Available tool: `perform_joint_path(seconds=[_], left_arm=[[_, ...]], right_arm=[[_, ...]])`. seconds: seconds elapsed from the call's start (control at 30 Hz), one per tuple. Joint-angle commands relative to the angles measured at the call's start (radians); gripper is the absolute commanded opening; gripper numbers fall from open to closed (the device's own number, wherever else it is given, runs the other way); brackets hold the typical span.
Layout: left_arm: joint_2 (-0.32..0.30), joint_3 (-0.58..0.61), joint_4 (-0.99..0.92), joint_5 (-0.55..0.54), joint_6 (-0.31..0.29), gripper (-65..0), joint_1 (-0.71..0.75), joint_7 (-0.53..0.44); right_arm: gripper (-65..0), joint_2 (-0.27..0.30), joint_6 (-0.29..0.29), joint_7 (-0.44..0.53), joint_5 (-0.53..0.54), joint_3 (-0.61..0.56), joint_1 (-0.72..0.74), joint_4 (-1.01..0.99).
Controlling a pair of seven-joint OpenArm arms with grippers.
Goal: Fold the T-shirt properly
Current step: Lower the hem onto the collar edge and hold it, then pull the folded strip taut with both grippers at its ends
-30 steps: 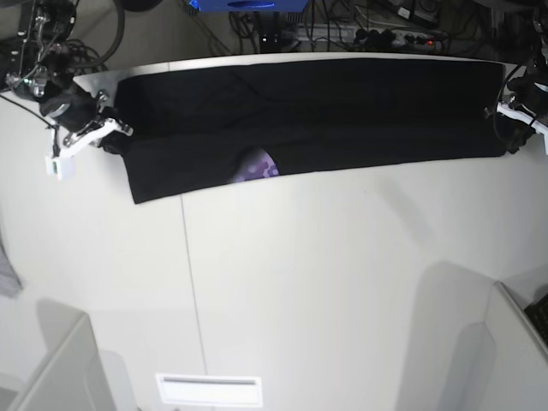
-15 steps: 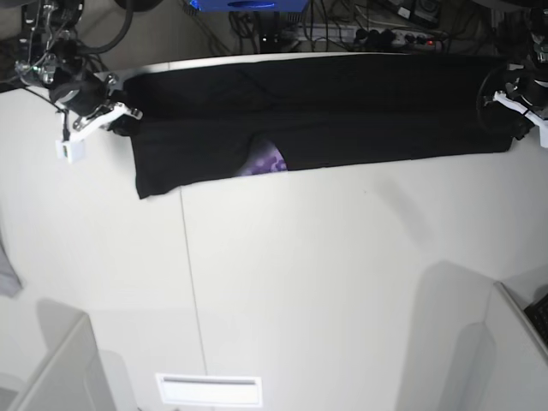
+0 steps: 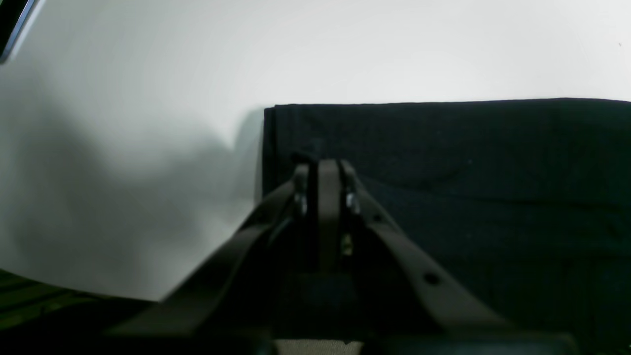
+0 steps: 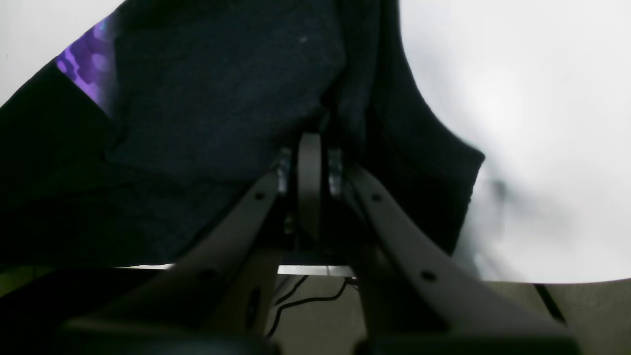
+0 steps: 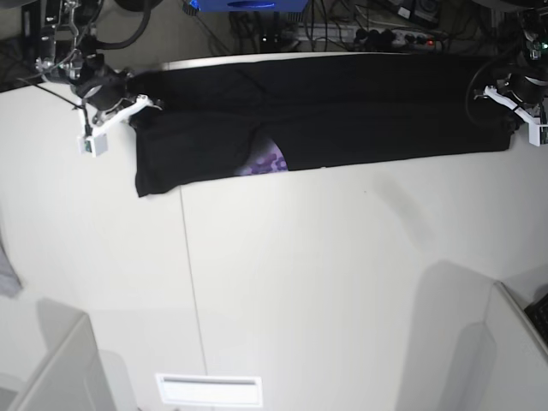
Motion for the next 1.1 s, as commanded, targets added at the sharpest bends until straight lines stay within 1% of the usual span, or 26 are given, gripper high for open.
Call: perform_joint_path(seconds=[0.0, 0.23, 0.33, 0.37, 0.43, 0.47, 0.5, 0.53, 0.6, 0.63, 0.73, 0.77, 0.8, 0.83, 0.87, 0.9, 0.97, 1.07], left_arm=[[-0.016, -0.011, 0.012, -0.001, 0.0, -65.0, 0.011, -0.016], [-0.016, -0.015, 0.012, -0.001, 0.0, -64.7, 0.016, -0.012], [-0.018, -0.015, 0.012, -0.001, 0.0, -52.7, 0.016, -0.012], [-0.018, -0.015, 0.012, -0.001, 0.0, -47.6, 0.019, -0.012], [-0.018, -0.015, 0.012, -0.001, 0.0, -37.4, 0.036, -0.012], [-0.018, -0.015, 0.014, -0.001, 0.0, -30.8, 0.037, -0.012], [-0.018, -0.016, 0.014, -0.001, 0.0, -25.0, 0.037, -0.012], [-0.018, -0.016, 0.014, -0.001, 0.0, -19.7, 0.037, -0.012], [-0.013, -0.045, 0.016, -0.006, 0.0, -12.8, 0.043, -0.012], [-0.012, -0.071, 0.017, -0.009, -0.001, -11.7, 0.045, -0.012], [0.005, -0.114, 0.02, -0.009, -0.001, -12.3, 0.039, -0.015], [0.01, -0.116, 0.019, -0.009, -0.001, -14.5, 0.031, -0.016], [0.013, -0.114, 0.012, -0.009, -0.001, -18.4, 0.014, -0.016], [0.014, -0.111, 0.003, -0.004, -0.001, -23.7, -0.001, -0.015], [0.025, -0.11, -0.015, -0.004, -0.001, -31.8, -0.014, -0.012], [0.036, -0.11, -0.035, -0.004, -0.001, -41.8, -0.029, -0.012], [0.06, -0.11, -0.077, -0.001, -0.001, -64.7, -0.066, -0.012], [0.074, -0.11, -0.167, -0.001, -0.001, -65.0, -0.101, -0.016]], right_arm=[[-65.0, 0.01, 0.006, 0.011, -0.002, 0.006, 0.0, 0.014], [-65.0, 0.016, 0.006, 0.009, -0.002, 0.006, -0.001, 0.014], [-65.0, 0.016, 0.006, 0.009, -0.002, 0.006, -0.003, 0.014], [-61.1, 0.016, 0.006, 0.009, 0.0, 0.006, -0.003, 0.014], [-50.9, 0.016, 0.006, 0.009, 0.0, 0.006, -0.003, 0.014], [-46.4, 0.016, 0.006, 0.009, 0.0, 0.006, -0.003, 0.014], [-42.8, 0.016, 0.006, 0.009, 0.0, 0.007, -0.003, 0.014], [-40.7, 0.016, 0.006, 0.011, 0.0, 0.007, -0.003, 0.014], [-41.1, 0.016, 0.006, 0.019, 0.0, 0.009, -0.003, 0.015], [-41.9, 0.015, 0.006, 0.019, 0.001, 0.016, -0.003, 0.017], [-45.9, 0.007, 0.015, 0.019, 0.006, 0.035, 0.005, 0.022], [-49.1, 0.01, 0.035, 0.02, 0.006, 0.021, 0.019, 0.022], [-53.7, 0.01, 0.072, 0.02, 0.006, 0.009, 0.038, 0.022], [-58.7, 0.01, 0.112, 0.02, 0.003, -0.002, 0.054, 0.018], [-65.0, 0.01, 0.155, 0.02, 0.001, -0.007, 0.077, 0.014], [-65.0, 0.007, 0.187, 0.017, 0.0, -0.014, 0.106, 0.005], [-65.0, 0.005, 0.193, 0.013, 0.0, -0.033, 0.158, -0.037], [-65.0, -0.005, 0.193, 0.011, 0.0, -0.039, 0.233, -0.123]])
